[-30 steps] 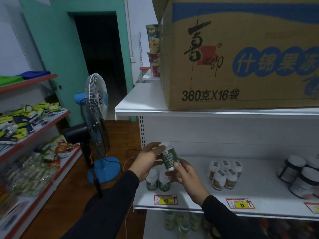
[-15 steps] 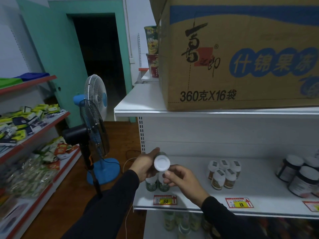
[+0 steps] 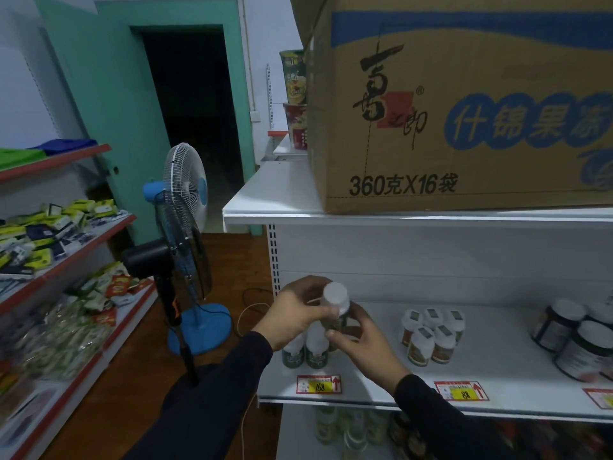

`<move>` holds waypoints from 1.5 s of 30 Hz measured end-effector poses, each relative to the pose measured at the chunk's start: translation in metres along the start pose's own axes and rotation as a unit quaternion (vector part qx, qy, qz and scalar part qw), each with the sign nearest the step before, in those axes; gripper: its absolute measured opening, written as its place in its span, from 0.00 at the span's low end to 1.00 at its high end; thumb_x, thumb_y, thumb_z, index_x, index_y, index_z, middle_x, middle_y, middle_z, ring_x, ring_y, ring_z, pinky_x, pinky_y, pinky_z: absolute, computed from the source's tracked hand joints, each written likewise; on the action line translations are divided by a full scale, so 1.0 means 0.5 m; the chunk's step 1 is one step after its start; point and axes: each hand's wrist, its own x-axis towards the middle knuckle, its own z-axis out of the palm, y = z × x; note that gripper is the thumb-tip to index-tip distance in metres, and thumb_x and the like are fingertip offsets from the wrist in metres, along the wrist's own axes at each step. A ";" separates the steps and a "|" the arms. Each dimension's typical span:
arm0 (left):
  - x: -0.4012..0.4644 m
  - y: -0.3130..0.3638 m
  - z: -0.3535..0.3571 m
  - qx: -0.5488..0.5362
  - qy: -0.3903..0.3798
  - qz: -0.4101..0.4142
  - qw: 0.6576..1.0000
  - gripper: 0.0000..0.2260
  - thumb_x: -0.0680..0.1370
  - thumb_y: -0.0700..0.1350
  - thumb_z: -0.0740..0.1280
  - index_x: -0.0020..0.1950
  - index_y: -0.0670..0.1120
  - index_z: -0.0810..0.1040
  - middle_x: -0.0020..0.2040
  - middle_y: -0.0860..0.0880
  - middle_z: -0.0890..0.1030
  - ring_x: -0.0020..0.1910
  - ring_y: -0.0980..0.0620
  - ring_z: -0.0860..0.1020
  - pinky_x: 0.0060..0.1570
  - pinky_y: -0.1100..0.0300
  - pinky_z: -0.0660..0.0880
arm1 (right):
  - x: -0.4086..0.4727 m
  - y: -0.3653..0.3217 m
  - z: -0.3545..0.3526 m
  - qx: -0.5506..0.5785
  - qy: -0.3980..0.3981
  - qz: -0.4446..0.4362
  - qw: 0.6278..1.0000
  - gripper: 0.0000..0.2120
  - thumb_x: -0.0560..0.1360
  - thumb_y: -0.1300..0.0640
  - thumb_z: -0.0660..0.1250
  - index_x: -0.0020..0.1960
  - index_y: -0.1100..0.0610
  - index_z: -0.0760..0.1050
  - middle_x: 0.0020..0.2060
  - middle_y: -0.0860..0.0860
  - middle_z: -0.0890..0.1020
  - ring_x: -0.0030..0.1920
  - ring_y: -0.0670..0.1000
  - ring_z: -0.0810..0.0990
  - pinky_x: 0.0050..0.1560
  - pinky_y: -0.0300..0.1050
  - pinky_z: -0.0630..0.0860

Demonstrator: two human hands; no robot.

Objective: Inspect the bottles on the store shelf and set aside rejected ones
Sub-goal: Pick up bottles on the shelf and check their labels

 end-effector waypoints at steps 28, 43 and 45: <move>0.082 -0.043 -0.043 0.246 0.122 -0.012 0.961 0.16 0.75 0.42 0.72 0.63 0.47 0.77 0.54 0.52 0.79 0.50 0.56 0.76 0.48 0.66 0.71 | 0.028 0.077 -0.037 -0.231 0.081 0.000 0.970 0.26 0.76 0.43 0.68 0.71 0.49 0.69 0.61 0.49 0.72 0.56 0.44 0.76 0.57 0.40 0.75; 0.116 -0.181 -0.049 0.397 0.018 -0.120 0.910 0.19 0.76 0.49 0.70 0.67 0.50 0.76 0.65 0.48 0.77 0.62 0.49 0.75 0.60 0.62 0.69 | 0.014 0.260 -0.058 -0.485 0.025 0.055 0.872 0.38 0.75 0.31 0.50 0.65 0.60 0.76 0.64 0.62 0.78 0.63 0.63 0.77 0.62 0.55 0.75; 0.117 -0.189 -0.048 0.402 0.006 -0.137 0.905 0.19 0.76 0.49 0.70 0.67 0.51 0.76 0.65 0.48 0.77 0.62 0.50 0.75 0.60 0.62 0.69 | 0.015 0.276 -0.057 -0.489 0.006 0.083 0.868 0.38 0.78 0.32 0.46 0.62 0.61 0.78 0.61 0.63 0.79 0.59 0.65 0.80 0.59 0.59 0.77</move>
